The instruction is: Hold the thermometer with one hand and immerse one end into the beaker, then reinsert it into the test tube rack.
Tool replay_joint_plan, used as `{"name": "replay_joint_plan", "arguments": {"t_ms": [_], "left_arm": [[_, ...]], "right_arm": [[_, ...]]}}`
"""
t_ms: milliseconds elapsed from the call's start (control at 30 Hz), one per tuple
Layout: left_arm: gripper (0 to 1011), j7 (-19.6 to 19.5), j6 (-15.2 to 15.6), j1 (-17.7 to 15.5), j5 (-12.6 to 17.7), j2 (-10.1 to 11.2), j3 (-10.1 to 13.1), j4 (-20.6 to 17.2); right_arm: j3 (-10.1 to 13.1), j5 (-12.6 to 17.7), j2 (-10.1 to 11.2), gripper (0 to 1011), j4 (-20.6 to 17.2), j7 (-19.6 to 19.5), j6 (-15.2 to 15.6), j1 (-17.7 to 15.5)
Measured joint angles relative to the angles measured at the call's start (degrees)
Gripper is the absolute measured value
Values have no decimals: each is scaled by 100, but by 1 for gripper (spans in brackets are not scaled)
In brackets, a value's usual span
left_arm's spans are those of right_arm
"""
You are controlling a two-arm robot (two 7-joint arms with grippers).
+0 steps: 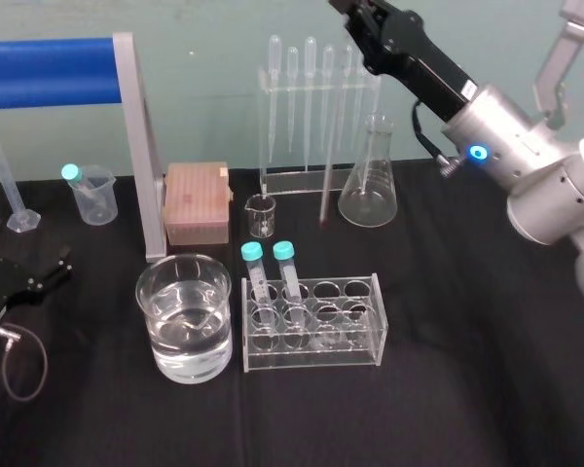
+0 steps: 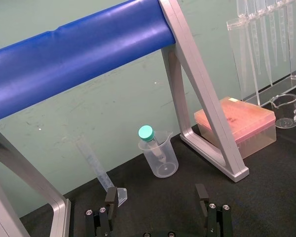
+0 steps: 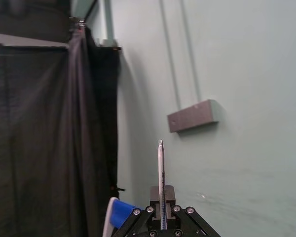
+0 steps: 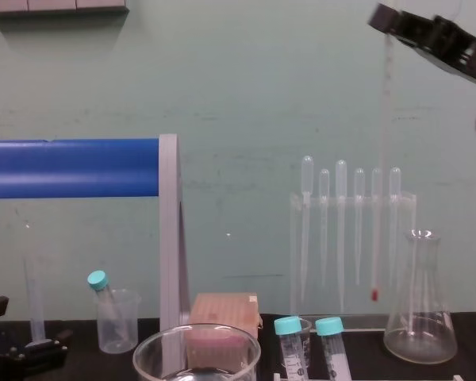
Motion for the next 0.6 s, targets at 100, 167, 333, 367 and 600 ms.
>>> {"name": "replay_joint_plan", "arguments": {"t_ms": [100,167,333,367,600], "left_arm": [[1008,0,0,0,0,0,0,0],[1008,0,0,0,0,0,0,0],[1008,0,0,0,0,0,0,0],[1008,0,0,0,0,0,0,0],[1008,0,0,0,0,0,0,0]], "right_arm": [[-114,-75,-122,57,162,158,-63,199],[-214,-126,-221,57,270,287,-108,336],[-413,-187,-438,57,467,558,-176,581],[-441,-188,-469,57,488,599,-177,611],[-678,-187,-674,57,619,835,-130,784]]}}
